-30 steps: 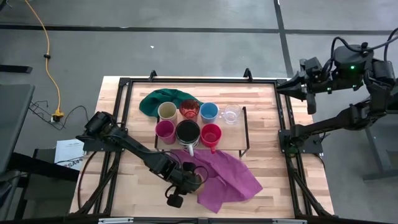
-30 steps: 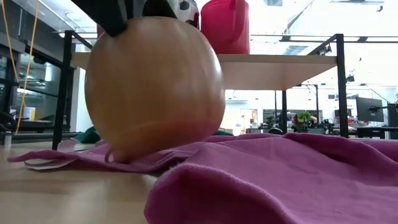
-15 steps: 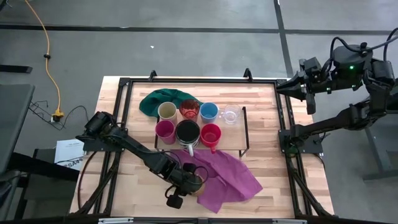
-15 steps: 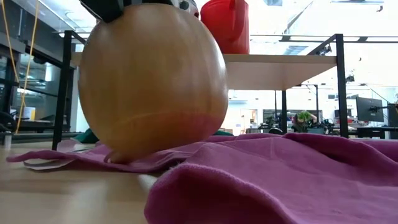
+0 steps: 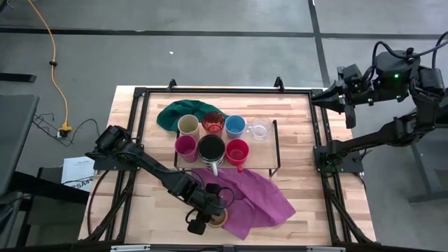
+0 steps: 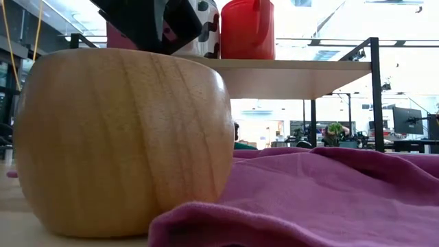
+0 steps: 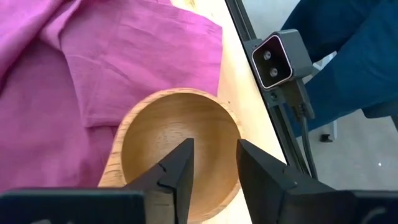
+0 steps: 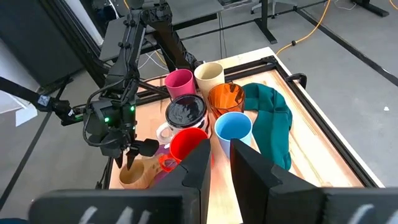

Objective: Stack small to large cups/mugs on shelf
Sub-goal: Put the brown mug on the shelf

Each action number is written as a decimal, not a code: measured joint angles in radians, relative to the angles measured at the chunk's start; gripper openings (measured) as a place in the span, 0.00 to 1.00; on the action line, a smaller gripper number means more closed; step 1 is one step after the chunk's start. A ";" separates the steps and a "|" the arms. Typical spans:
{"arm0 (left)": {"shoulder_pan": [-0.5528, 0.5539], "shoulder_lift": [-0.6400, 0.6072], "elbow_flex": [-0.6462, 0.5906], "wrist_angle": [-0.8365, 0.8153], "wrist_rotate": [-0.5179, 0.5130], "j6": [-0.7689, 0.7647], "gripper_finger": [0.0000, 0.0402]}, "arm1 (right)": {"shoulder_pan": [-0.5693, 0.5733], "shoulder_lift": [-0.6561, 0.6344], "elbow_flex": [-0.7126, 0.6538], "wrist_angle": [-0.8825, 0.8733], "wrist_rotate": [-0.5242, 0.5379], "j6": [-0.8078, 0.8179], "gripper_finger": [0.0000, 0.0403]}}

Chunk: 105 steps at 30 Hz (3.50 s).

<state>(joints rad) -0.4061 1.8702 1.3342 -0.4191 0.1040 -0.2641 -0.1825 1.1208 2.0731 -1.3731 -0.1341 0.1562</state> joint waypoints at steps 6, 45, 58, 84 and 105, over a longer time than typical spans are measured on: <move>0.000 0.000 0.000 -0.002 -0.011 0.017 0.25 | 0.000 -0.004 0.000 0.000 0.000 0.000 0.13; -0.001 -0.435 0.508 -0.071 -0.734 0.670 0.24 | 0.008 -0.097 -0.248 0.569 -0.226 0.048 0.13; -0.167 -0.782 0.421 -0.167 -0.918 0.728 0.24 | 0.286 -0.139 -0.850 1.307 -0.107 0.208 0.13; -0.183 -1.340 -0.291 0.130 -0.949 0.554 0.24 | 0.598 0.355 -0.528 1.079 0.257 0.273 0.13; -0.183 -1.434 -0.315 -0.024 -0.851 0.424 0.24 | 0.719 0.618 -0.434 0.880 0.285 0.539 0.13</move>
<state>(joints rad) -0.5896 0.4358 1.0187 -0.4431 -0.7475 0.1602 0.5365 1.7391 1.6394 -0.4927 0.1506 0.6952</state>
